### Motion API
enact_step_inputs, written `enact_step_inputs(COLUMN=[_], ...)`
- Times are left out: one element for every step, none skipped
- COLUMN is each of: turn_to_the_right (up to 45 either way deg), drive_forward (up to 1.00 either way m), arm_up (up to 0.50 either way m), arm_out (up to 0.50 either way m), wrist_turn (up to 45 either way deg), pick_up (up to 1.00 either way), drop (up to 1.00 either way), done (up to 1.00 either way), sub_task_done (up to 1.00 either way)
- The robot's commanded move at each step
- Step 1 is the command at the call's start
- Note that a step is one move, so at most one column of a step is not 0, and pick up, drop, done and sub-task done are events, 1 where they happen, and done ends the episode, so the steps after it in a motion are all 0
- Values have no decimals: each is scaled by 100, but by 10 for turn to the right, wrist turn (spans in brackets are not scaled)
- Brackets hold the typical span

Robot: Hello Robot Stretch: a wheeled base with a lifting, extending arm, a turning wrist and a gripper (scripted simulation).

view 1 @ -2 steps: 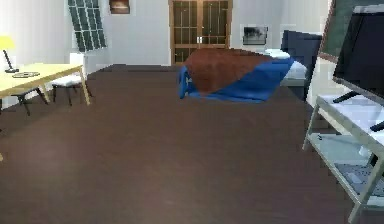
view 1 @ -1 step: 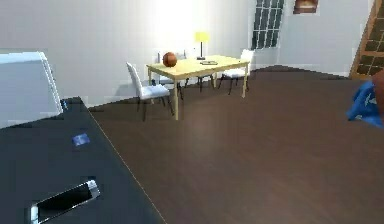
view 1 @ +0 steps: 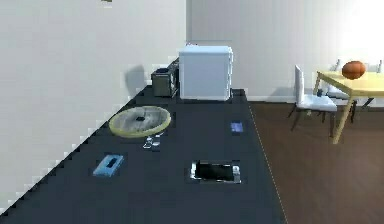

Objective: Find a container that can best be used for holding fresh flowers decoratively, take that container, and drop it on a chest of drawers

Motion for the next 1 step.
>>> enact_step_inputs(turn_to_the_right=[-450], drive_forward=[0], arm_up=[0], arm_out=[0], wrist_turn=[0], pick_up=[0], drop=[0], done=[0], sub_task_done=[0])
